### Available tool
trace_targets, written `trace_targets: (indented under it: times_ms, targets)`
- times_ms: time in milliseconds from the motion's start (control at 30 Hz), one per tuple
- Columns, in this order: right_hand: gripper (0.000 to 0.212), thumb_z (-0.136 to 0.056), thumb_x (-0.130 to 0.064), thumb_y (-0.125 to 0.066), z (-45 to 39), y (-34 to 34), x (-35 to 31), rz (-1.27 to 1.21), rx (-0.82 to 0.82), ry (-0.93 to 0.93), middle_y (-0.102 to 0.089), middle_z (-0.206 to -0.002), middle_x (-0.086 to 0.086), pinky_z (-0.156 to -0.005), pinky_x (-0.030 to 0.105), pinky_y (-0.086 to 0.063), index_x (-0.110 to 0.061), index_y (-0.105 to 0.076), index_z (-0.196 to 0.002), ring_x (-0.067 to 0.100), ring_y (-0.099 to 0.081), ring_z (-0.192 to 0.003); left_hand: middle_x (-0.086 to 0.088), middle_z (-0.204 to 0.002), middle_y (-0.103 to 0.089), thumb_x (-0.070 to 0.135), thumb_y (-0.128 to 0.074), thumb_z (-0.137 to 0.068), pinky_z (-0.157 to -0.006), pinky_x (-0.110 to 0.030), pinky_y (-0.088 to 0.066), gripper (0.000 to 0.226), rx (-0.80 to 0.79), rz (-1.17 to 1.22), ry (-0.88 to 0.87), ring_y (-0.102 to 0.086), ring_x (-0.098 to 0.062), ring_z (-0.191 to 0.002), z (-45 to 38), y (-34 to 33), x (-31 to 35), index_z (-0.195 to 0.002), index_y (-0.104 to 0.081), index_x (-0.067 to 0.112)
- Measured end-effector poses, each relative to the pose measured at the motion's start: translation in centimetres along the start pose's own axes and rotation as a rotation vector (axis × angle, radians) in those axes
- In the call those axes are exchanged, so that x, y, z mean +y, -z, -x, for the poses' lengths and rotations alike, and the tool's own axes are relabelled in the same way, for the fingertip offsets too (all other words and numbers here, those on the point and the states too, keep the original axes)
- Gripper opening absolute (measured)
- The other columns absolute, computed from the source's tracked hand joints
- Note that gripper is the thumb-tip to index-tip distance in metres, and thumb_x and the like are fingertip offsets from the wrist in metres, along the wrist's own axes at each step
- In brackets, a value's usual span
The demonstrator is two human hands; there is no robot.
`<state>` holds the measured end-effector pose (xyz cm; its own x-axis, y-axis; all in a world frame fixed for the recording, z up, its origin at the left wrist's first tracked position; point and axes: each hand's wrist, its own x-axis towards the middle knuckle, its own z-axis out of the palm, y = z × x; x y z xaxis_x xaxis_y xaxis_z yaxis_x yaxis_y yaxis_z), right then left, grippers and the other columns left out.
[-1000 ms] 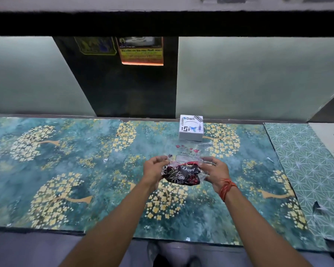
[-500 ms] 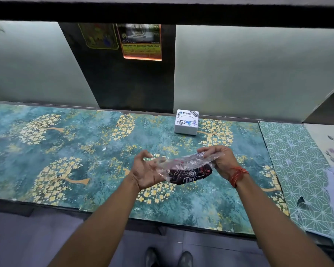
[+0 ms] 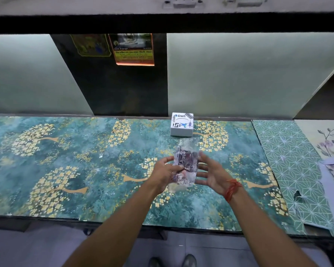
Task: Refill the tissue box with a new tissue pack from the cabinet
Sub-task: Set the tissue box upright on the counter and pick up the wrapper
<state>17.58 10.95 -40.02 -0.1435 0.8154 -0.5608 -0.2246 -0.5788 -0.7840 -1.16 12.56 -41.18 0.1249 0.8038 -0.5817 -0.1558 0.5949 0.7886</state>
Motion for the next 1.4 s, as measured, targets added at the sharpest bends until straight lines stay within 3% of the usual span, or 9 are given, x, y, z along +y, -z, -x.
trace_targets:
  times_ms: [133,267,467,633,700,800,933,1200,1400]
  targets:
    - [0.044,-0.078,-0.007,-0.076,-0.2,-0.8,0.4,0.115,0.159,0.160,-0.074,-0.091,0.006,-0.060,0.035,-0.057,-0.004,-0.061,-0.119,0.020,-0.070,-0.073,-0.020,-0.109,-0.070,0.001,-0.075,-0.080,-0.050,-0.031,-0.054,0.048,-0.021,-0.015,-0.007,-0.071,-0.024,-0.069,0.1,-1.1,-0.4,-0.122,-0.053,0.006]
    - [0.033,-0.075,0.013,-0.071,-0.2,-0.6,0.1,0.192,0.216,0.298,-0.071,-0.089,0.012,-0.053,0.026,-0.057,0.001,-0.065,-0.105,0.024,-0.067,-0.074,-0.013,-0.089,-0.071,-0.004,-0.063,-0.087,-0.050,-0.032,-0.057,0.031,-0.090,-0.014,0.015,-0.066,-0.019,-0.052,0.2,-1.0,0.1,-0.115,-0.061,0.008]
    - [0.031,-0.070,0.022,-0.067,1.1,-0.5,0.0,0.147,0.190,0.284,-0.066,-0.070,0.003,-0.048,0.026,-0.056,-0.009,-0.067,-0.069,0.016,-0.063,-0.059,-0.023,-0.092,-0.069,-0.023,-0.047,-0.085,-0.057,-0.032,-0.062,0.030,-0.078,0.098,0.024,-0.071,-0.026,-0.065,-0.2,-2.1,-0.2,-0.086,-0.068,-0.001]
    - [0.037,-0.085,0.017,-0.052,3.2,1.6,-0.2,0.061,-0.111,0.189,-0.070,-0.105,0.004,-0.078,0.042,-0.061,-0.010,-0.069,-0.104,0.025,-0.070,-0.092,-0.021,-0.084,-0.065,-0.007,-0.044,-0.098,-0.052,-0.026,-0.060,0.020,-0.094,0.252,0.176,-0.069,-0.021,-0.059,-0.5,-2.0,-0.1,-0.089,-0.061,-0.006]
    - [0.051,-0.082,0.014,-0.063,4.1,2.3,0.0,0.204,-0.184,0.226,-0.065,-0.118,-0.003,-0.086,0.035,-0.059,-0.022,-0.065,-0.117,0.021,-0.067,-0.102,-0.018,-0.077,-0.066,-0.007,-0.051,-0.095,-0.050,-0.026,-0.059,0.011,-0.076,0.253,0.255,-0.068,-0.022,-0.058,-0.9,-2.1,-0.6,-0.091,-0.061,-0.006]
    - [0.055,-0.070,-0.002,-0.082,5.1,2.0,1.2,0.576,0.005,0.392,-0.066,-0.107,-0.011,-0.082,0.013,-0.051,-0.035,-0.063,-0.109,0.003,-0.063,-0.098,-0.019,-0.079,-0.061,-0.008,-0.055,-0.092,-0.045,-0.027,-0.058,0.004,-0.097,0.234,0.396,-0.066,-0.023,-0.064,-1.2,-2.6,-1.4,-0.095,-0.058,-0.008]
    - [0.020,-0.075,-0.002,-0.078,5.7,2.2,4.2,0.509,0.348,0.596,-0.074,-0.085,0.003,-0.073,0.019,-0.056,-0.010,-0.074,-0.092,0.002,-0.069,-0.080,-0.012,-0.054,-0.063,0.004,-0.053,-0.097,-0.034,-0.019,-0.050,0.018,-0.152,0.121,0.468,-0.061,-0.014,-0.036,-0.7,-4.6,-2.7,-0.080,-0.058,-0.002]
    - [0.022,-0.079,0.004,-0.071,9.5,7.1,11.7,0.365,0.770,0.633,-0.068,-0.081,0.001,-0.064,0.005,-0.046,-0.015,-0.069,-0.089,-0.014,-0.060,-0.069,-0.006,-0.089,-0.063,0.015,-0.054,-0.094,-0.059,-0.031,-0.054,0.006,-0.028,-0.032,0.067,-0.063,-0.022,-0.072,2.7,-9.4,-10.0,-0.092,-0.060,0.012]
    - [0.011,-0.083,0.003,-0.066,15.4,13.5,20.1,0.267,0.889,0.592,-0.063,-0.086,0.008,-0.068,0.013,-0.047,-0.004,-0.064,-0.093,0.008,-0.056,-0.077,-0.004,-0.084,-0.065,0.008,-0.059,-0.090,-0.063,-0.028,-0.046,0.013,-0.034,-0.178,-0.135,-0.060,-0.020,-0.081,6.2,-14.5,-21.1,-0.096,-0.066,0.017]
